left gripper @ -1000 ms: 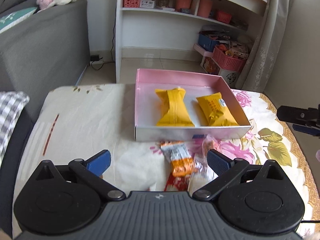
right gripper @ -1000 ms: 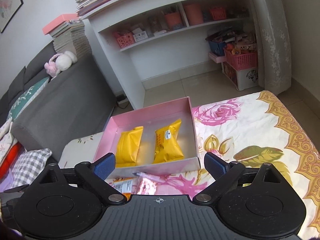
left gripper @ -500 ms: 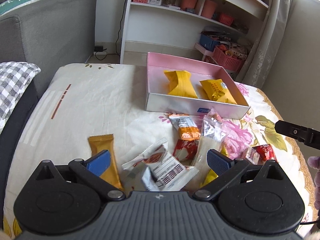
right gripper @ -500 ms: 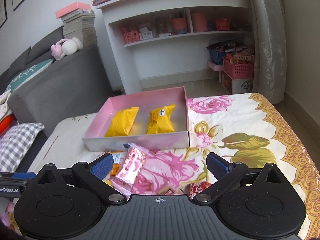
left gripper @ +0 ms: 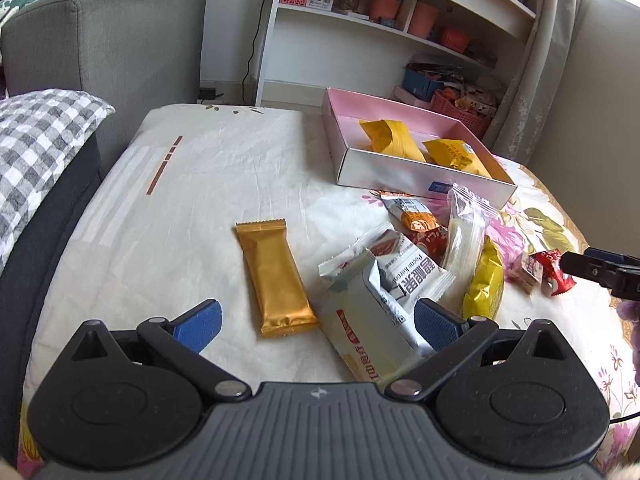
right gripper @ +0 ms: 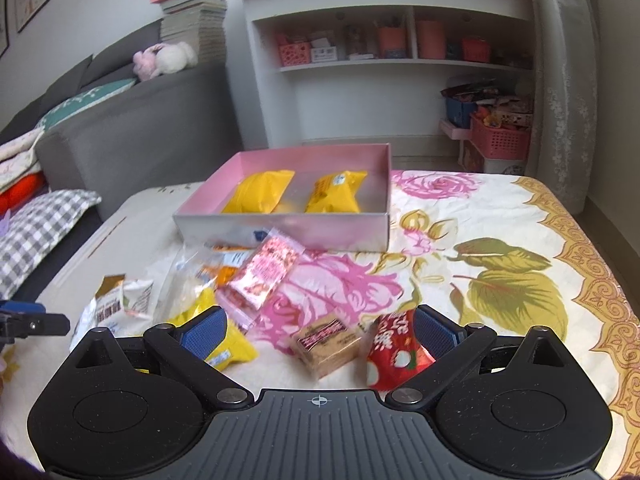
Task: Organize snacks
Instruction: 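Withdraw the left tool and reach toward the white printed packet, then grasp the white printed packet with the left tool and lift it, then carry the white packet into the pink box and open the left tool, then withdraw the left tool from the box back over the snack pile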
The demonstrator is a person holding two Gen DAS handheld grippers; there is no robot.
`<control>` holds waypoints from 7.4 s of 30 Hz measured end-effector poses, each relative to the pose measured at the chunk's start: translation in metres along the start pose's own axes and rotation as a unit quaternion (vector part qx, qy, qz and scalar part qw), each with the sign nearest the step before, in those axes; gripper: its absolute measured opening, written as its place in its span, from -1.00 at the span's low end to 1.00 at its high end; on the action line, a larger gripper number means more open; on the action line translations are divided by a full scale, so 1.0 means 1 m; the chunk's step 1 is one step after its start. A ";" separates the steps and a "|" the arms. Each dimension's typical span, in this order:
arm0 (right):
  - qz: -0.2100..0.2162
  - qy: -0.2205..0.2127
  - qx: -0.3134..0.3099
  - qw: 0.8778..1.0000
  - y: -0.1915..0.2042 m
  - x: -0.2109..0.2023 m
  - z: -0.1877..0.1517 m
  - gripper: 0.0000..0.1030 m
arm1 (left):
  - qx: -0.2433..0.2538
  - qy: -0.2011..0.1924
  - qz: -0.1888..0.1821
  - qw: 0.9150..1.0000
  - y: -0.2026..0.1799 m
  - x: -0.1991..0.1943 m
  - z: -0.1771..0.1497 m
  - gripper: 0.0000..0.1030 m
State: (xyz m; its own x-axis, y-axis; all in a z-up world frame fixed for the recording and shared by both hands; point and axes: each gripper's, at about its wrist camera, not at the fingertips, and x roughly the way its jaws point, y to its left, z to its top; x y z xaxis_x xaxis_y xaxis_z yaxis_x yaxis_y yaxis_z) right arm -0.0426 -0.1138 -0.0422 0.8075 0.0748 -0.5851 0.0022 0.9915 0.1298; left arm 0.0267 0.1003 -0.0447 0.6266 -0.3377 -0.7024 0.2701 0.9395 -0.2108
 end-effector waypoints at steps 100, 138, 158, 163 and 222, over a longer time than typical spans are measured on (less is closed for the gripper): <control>0.067 0.080 -0.084 0.991 0.073 0.040 0.006 0.49 | 0.047 0.034 0.046 0.997 -0.011 -0.001 0.006 -0.15; 0.005 0.025 0.065 0.998 0.016 0.044 0.101 0.49 | -0.011 -0.032 0.001 0.999 -0.058 0.024 0.089 -0.15; 0.001 0.052 0.120 0.991 -0.030 0.132 0.115 0.49 | 0.047 -0.013 0.039 0.998 -0.076 0.133 0.123 -0.15; -0.003 0.053 0.112 0.992 -0.025 0.145 0.116 0.49 | 0.036 -0.020 0.027 0.999 -0.071 0.143 0.129 -0.15; 0.040 0.023 0.106 0.993 -0.002 0.019 0.073 0.86 | 0.102 -0.003 0.001 0.995 -0.073 0.025 0.052 0.99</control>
State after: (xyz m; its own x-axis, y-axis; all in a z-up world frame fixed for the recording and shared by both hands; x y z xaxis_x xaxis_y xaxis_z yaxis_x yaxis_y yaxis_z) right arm 0.0156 -0.1225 0.0051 0.7829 0.1628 -0.6005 0.0657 0.9381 0.3400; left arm 0.0606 0.0206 -0.0115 0.6312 -0.3370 -0.6986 0.4113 0.9091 -0.0670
